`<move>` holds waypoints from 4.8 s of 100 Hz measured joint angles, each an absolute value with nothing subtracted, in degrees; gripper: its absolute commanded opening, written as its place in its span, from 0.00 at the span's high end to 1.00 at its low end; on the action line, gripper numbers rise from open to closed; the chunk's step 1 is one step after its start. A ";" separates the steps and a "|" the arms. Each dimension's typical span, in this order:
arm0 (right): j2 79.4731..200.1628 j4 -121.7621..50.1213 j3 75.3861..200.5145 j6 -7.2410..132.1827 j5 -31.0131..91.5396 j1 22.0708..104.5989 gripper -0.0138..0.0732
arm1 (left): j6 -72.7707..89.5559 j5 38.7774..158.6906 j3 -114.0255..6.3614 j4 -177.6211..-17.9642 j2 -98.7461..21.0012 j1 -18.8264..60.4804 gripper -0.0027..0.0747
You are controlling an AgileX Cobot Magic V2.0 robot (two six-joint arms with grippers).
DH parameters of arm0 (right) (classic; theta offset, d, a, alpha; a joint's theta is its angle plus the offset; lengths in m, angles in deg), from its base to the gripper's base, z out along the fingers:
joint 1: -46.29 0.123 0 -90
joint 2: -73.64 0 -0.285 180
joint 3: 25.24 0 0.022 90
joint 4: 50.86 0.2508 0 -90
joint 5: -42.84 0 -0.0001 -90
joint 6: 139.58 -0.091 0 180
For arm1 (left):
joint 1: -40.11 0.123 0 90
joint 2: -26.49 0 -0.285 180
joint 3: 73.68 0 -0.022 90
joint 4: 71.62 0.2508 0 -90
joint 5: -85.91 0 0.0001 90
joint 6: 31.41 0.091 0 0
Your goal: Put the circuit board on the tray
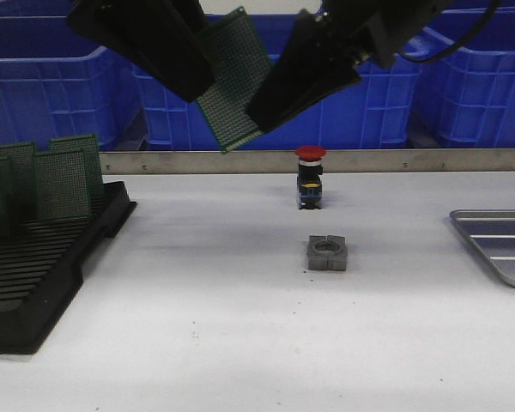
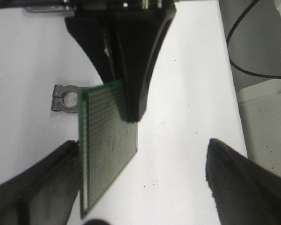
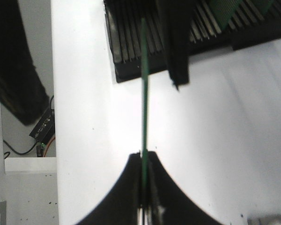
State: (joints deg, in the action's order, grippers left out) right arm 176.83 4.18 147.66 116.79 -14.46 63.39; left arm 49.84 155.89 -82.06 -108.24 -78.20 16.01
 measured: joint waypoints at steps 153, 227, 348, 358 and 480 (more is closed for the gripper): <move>195.11 -5.73 147.79 77.14 -19.88 23.91 0.92 | 49.94 155.92 -82.06 -108.44 -78.20 16.01 0.27; 195.89 -6.78 147.84 75.79 -19.19 23.91 0.19 | 49.94 155.92 -82.06 -108.44 -78.20 16.01 0.27; 195.89 -7.22 147.84 75.67 -19.06 23.91 0.19 | 52.58 144.25 -83.97 -85.52 -84.98 34.22 0.27; 195.89 -7.22 147.84 75.67 -19.06 23.91 0.19 | 52.68 143.31 -83.97 -84.29 -86.33 34.22 0.27; 195.89 -7.22 147.84 75.67 -19.60 23.91 0.19 | 52.92 137.54 -83.97 -82.11 -94.08 34.22 0.98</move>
State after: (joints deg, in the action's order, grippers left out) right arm 195.89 -7.22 147.84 75.67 -19.60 23.91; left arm 52.92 137.54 -83.97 -82.11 -94.08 34.22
